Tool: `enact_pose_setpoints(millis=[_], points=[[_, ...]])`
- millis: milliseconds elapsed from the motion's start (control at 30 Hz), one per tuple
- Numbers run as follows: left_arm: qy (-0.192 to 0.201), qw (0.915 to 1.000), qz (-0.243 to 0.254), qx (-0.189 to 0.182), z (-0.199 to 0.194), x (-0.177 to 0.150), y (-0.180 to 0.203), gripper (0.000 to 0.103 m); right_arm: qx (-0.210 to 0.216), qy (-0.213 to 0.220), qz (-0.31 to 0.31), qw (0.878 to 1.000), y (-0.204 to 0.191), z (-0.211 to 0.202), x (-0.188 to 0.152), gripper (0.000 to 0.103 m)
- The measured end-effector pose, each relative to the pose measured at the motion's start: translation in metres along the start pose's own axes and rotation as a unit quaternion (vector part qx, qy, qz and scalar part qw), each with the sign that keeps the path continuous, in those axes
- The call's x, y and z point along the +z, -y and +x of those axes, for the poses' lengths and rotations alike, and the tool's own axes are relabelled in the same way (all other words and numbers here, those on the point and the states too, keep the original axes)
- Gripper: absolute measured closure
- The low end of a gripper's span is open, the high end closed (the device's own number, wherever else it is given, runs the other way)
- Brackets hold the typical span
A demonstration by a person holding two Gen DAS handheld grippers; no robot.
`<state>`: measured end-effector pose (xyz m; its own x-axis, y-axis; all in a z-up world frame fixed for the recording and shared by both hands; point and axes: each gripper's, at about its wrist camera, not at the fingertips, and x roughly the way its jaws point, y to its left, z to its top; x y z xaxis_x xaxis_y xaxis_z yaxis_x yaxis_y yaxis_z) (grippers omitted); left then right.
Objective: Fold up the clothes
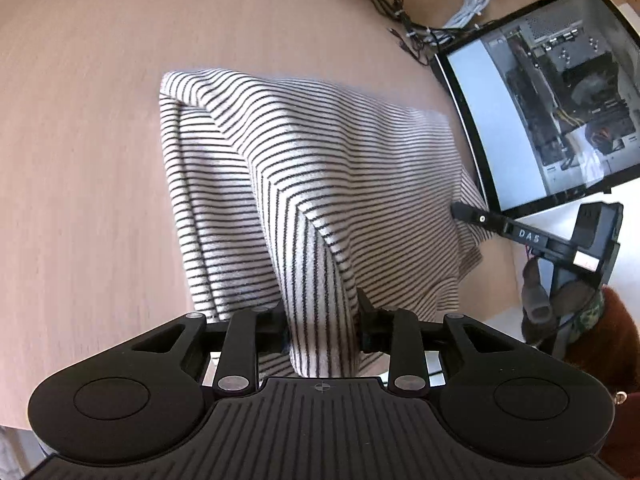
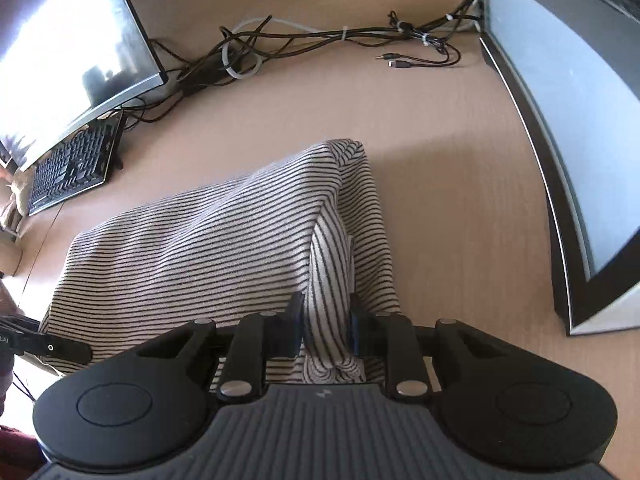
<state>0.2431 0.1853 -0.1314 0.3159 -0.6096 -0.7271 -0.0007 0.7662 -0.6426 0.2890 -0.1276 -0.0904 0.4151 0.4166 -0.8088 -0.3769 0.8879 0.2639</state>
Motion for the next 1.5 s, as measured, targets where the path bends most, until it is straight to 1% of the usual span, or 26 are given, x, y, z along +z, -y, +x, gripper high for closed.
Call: enact_pose_setpoints(millis=[133,267,367,400,433,467,500,567,633,700,733,767,833,867,967,1033,1100,1133,1167,1200,1267,1300,1367,1400,1467,1500], points=[[0.019,0.9998,0.006,0.009,0.011,0.029,0.007,0.072,-0.013,0.018,0.010,1.000,-0.001,0.003,0.000,0.079],[0.064,0.9972,0.002,0.037,0.020,0.079,0.004,0.071,-0.026,0.046,0.035,0.998,0.001,0.013,0.011,0.078],[0.093,0.9935,0.012,0.064,0.022,0.106,0.005,0.067,-0.057,0.067,0.016,0.996,-0.006,0.020,0.025,0.078],[0.101,0.9927,0.025,0.062,0.018,0.105,0.010,0.069,-0.071,0.077,0.005,0.994,-0.012,0.021,0.029,0.078],[0.108,0.9916,0.038,0.060,0.012,0.103,0.015,0.073,-0.079,0.091,-0.002,0.993,-0.019,0.017,0.033,0.083],[0.115,0.9903,0.052,0.057,0.007,0.101,0.020,0.075,-0.076,0.107,-0.008,0.991,-0.025,0.011,0.036,0.085],[0.123,0.9888,0.066,0.054,0.002,0.100,0.025,0.073,-0.070,0.126,-0.016,0.989,-0.031,0.002,0.040,0.085],[0.137,0.9849,0.094,0.048,-0.009,0.096,0.035,0.073,-0.068,0.146,-0.039,0.986,-0.038,-0.008,0.050,0.086],[0.130,0.9866,0.083,0.053,-0.005,0.096,0.031,0.073,-0.082,0.143,-0.054,0.985,-0.034,-0.003,0.059,0.086],[0.115,0.9884,0.063,0.076,0.006,0.092,0.020,0.073,-0.092,0.109,-0.040,0.989,-0.018,0.012,0.062,0.086],[0.114,0.9890,0.052,0.079,0.007,0.089,0.015,0.071,-0.095,0.087,-0.028,0.991,-0.011,0.020,0.062,0.086],[0.113,0.9895,0.042,0.081,0.008,0.086,0.011,0.067,-0.090,0.064,-0.017,0.994,-0.003,0.026,0.058,0.084],[0.115,0.9894,0.026,0.086,0.004,0.080,0.003,0.061,-0.068,0.061,-0.002,0.996,0.007,0.020,0.049,0.080],[0.120,0.9881,0.027,0.092,-0.003,0.078,0.003,0.055,-0.054,0.055,0.004,0.997,0.011,0.015,0.046,0.074],[0.142,0.9831,0.033,0.110,-0.023,0.075,0.006,0.054,-0.035,0.047,0.021,0.998,0.020,-0.002,0.038,0.066],[0.162,0.9814,0.040,0.094,-0.035,0.078,0.017,0.052,-0.037,0.064,0.026,0.997,0.024,-0.016,0.037,0.059],[0.182,0.9792,0.047,0.077,-0.047,0.082,0.027,0.043,-0.033,0.100,0.040,0.994,0.027,-0.031,0.043,0.056],[0.188,0.9792,0.048,0.060,-0.048,0.084,0.032,0.040,-0.028,0.119,0.049,0.991,0.028,-0.037,0.047,0.056],[0.187,0.9803,0.047,0.042,-0.046,0.085,0.035,0.033,-0.022,0.138,0.057,0.989,0.028,-0.043,0.051,0.056],[0.186,0.9812,0.046,0.025,-0.045,0.086,0.038,0.030,-0.017,0.150,0.058,0.987,0.026,-0.045,0.055,0.056],[0.174,0.9825,0.053,0.041,-0.034,0.085,0.044,0.030,-0.022,0.143,0.040,0.989,0.019,-0.037,0.060,0.056],[0.171,0.9813,0.061,0.064,-0.030,0.082,0.047,0.030,-0.034,0.133,0.022,0.990,0.014,-0.030,0.060,0.056],[0.170,0.9753,0.078,0.117,-0.021,0.074,0.049,0.029,-0.056,0.110,-0.025,0.992,0.002,-0.015,0.052,0.056],[0.167,0.9730,0.081,0.137,-0.018,0.071,0.048,0.028,-0.070,0.101,-0.040,0.992,-0.003,-0.007,0.045,0.056],[0.158,0.9720,0.072,0.158,-0.011,0.065,0.042,0.028,-0.096,0.084,-0.068,0.989,-0.014,0.008,0.032,0.060],[0.155,0.9728,0.069,0.158,-0.009,0.064,0.038,0.031,-0.102,0.087,-0.073,0.988,-0.018,0.010,0.028,0.064]])
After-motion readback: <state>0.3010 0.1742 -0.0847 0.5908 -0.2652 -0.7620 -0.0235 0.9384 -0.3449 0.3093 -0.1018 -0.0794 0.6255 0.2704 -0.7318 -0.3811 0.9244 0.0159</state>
